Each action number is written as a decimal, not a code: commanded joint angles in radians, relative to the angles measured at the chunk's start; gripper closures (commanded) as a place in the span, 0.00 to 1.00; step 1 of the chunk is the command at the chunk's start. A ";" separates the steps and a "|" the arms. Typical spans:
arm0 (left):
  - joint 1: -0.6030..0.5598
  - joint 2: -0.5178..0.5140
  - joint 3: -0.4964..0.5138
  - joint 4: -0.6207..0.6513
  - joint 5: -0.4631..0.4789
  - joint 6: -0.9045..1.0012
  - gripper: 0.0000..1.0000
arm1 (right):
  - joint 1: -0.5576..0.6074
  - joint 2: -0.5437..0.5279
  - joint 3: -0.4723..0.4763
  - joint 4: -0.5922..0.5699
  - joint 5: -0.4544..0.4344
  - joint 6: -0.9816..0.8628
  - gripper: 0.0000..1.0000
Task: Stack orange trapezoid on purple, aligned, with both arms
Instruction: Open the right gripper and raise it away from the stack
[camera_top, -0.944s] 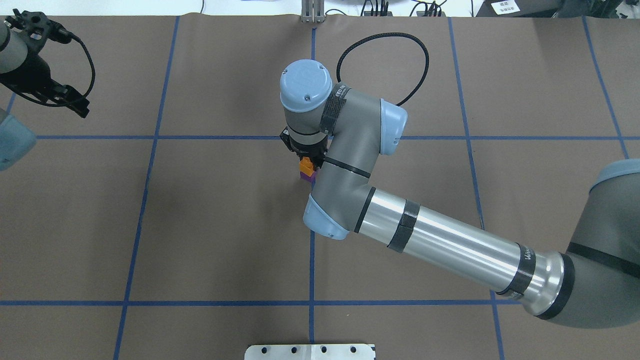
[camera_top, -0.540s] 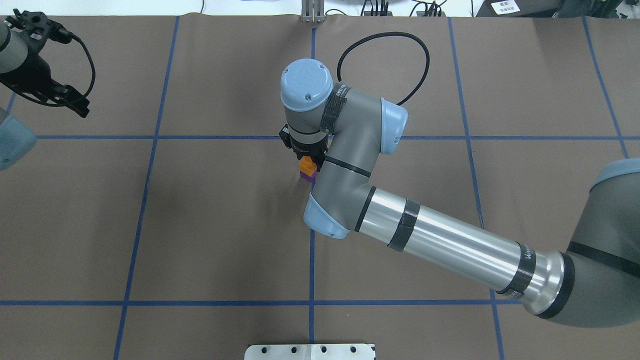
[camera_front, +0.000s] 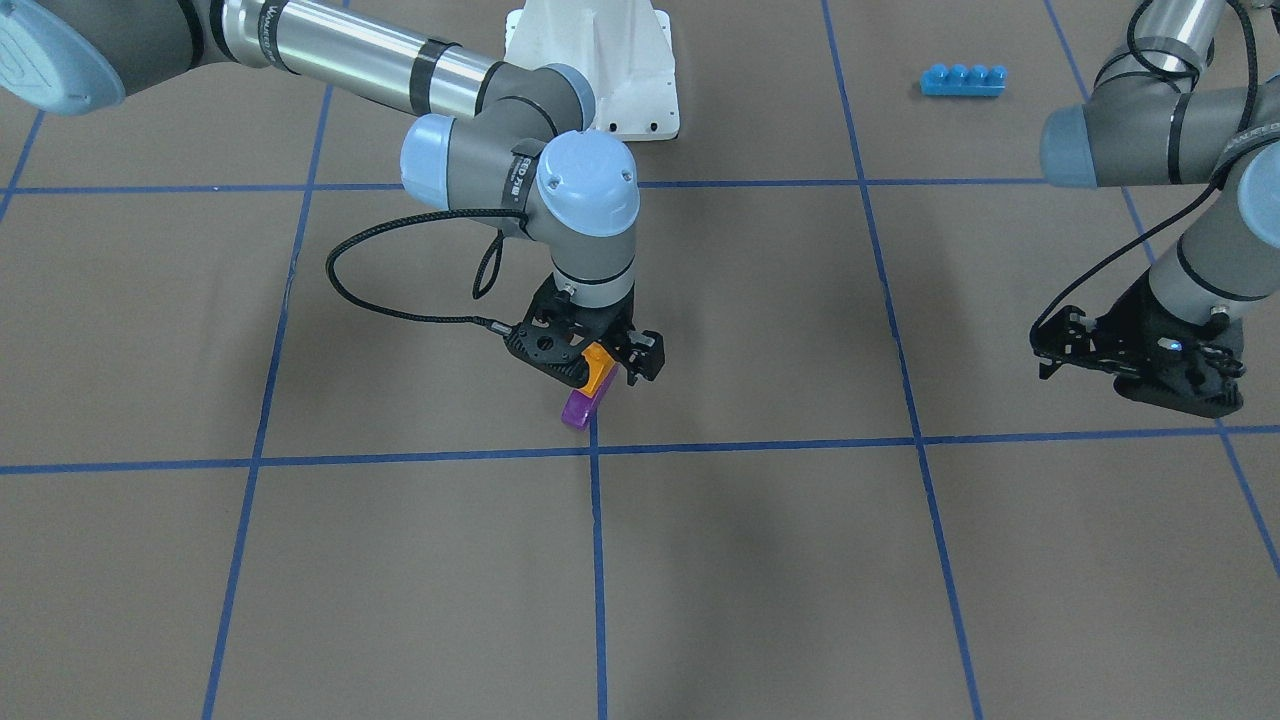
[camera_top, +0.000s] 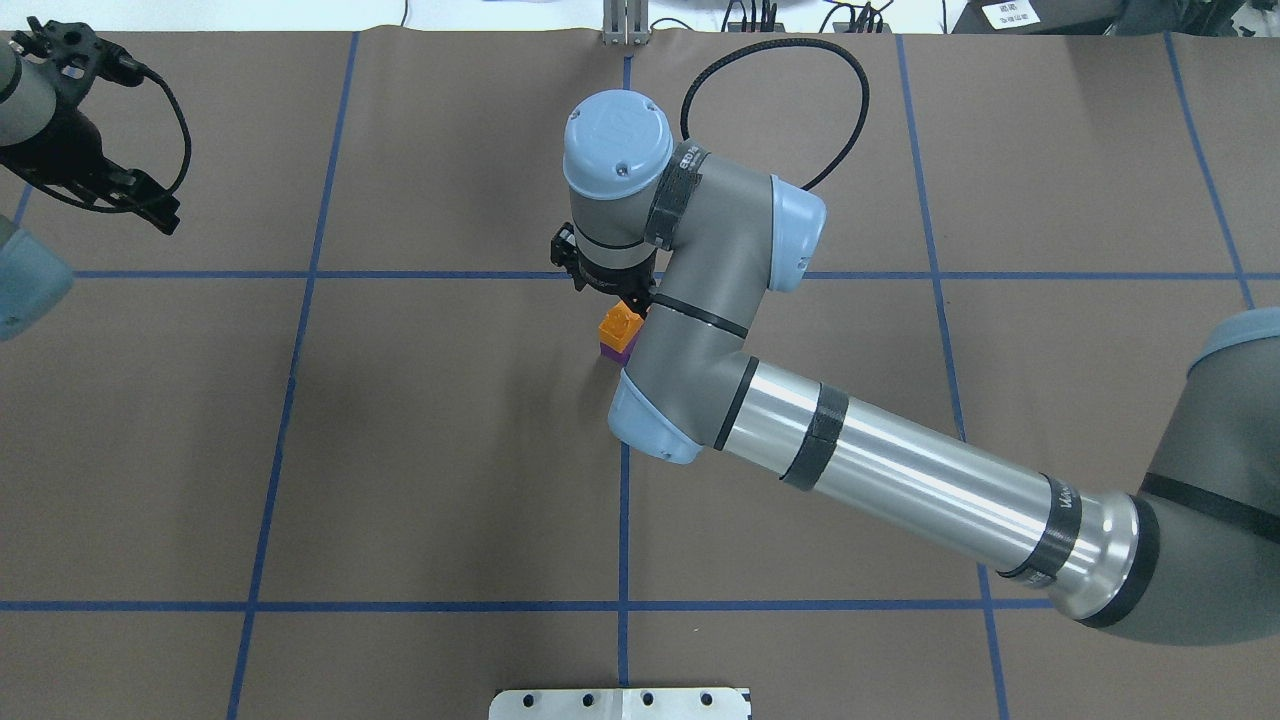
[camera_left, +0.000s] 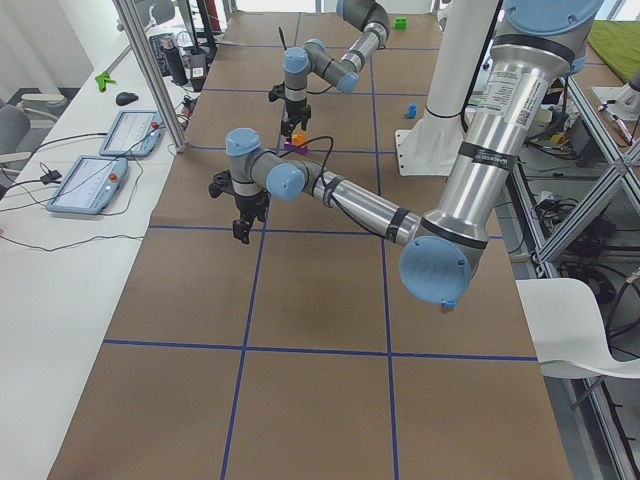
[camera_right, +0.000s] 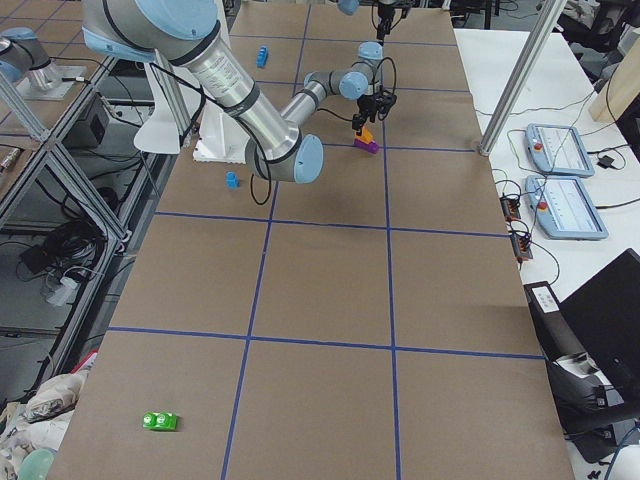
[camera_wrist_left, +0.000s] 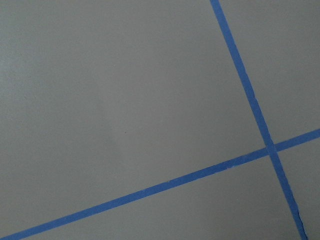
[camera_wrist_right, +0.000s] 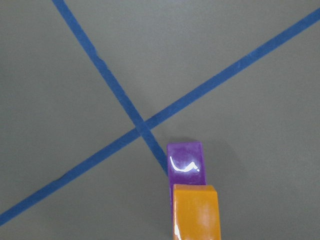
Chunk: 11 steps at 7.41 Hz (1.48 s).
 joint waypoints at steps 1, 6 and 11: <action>-0.006 0.026 -0.001 -0.031 0.000 -0.012 0.00 | 0.051 -0.063 0.142 -0.010 0.019 -0.069 0.00; -0.004 0.132 0.006 -0.067 0.015 -0.001 0.00 | 0.342 -0.440 0.364 -0.004 0.213 -0.643 0.00; -0.177 0.144 0.019 -0.006 -0.075 0.167 0.00 | 0.647 -0.738 0.355 -0.010 0.311 -1.374 0.00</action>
